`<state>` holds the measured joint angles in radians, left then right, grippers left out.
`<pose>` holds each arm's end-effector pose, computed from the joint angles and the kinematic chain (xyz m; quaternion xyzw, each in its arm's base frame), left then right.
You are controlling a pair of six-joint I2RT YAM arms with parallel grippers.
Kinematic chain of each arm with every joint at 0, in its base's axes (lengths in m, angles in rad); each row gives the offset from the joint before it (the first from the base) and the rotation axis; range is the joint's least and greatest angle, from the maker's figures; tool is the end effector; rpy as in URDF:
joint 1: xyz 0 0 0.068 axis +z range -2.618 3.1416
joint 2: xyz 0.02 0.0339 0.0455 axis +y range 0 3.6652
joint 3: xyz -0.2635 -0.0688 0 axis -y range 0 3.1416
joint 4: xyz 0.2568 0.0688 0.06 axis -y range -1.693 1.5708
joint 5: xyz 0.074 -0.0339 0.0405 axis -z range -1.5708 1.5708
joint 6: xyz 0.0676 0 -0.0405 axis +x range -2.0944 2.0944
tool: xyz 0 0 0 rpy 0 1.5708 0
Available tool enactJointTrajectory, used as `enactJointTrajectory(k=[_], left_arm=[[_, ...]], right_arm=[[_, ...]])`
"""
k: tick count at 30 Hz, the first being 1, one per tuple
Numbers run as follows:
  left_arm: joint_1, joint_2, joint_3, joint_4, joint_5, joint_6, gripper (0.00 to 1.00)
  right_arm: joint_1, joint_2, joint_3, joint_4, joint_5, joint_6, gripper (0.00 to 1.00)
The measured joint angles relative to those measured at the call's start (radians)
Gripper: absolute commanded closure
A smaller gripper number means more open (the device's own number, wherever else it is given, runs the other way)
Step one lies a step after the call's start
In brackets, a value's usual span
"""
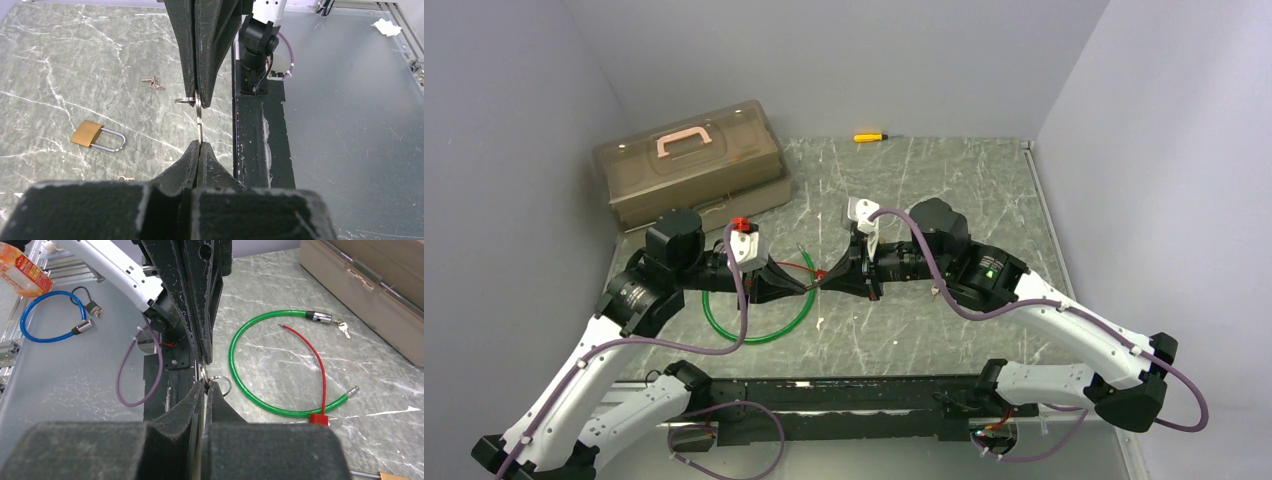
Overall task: Unlock with the key
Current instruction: Pick up the key from the center of the board.
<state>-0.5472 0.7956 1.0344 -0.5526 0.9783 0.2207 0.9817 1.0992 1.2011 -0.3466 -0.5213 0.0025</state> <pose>0.1222 -0.1401 0.3863 0.5236 0.5586 -0.4594 0.4503 0.1266 0.2501 0.4019 -0.4981 0.5974 0.4600 0.4282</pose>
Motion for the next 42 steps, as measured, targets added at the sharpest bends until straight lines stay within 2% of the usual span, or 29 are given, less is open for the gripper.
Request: enactJointTrajectory(k=[15,34,35,37,39,42], left_arm=[[0.001,0.0,0.042,-0.046,-0.075,0.058,1.0],[0.0,-0.013,0.029,-0.017,-0.048,0.094,0.99],[0.0,-0.013,0.026,-0.013,-0.047,0.089,0.95],[0.0,-0.013,0.025,-0.01,-0.043,0.079,0.79],[0.0,-0.013,0.025,-0.008,-0.034,0.068,0.68],[-0.001,-0.013,0.018,-0.008,-0.004,0.047,0.61]], right_arm=[[0.0,0.018,0.027,-0.05,0.015,-0.04,0.98],[0.0,0.049,0.112,-0.119,-0.006,-0.045,1.0],[0.0,0.054,0.121,-0.13,-0.009,-0.047,1.0],[-0.001,0.064,0.137,-0.143,-0.012,-0.048,1.0],[-0.001,0.07,0.148,-0.148,-0.012,-0.048,1.0],[-0.001,0.073,0.163,-0.15,-0.012,-0.051,1.0]])
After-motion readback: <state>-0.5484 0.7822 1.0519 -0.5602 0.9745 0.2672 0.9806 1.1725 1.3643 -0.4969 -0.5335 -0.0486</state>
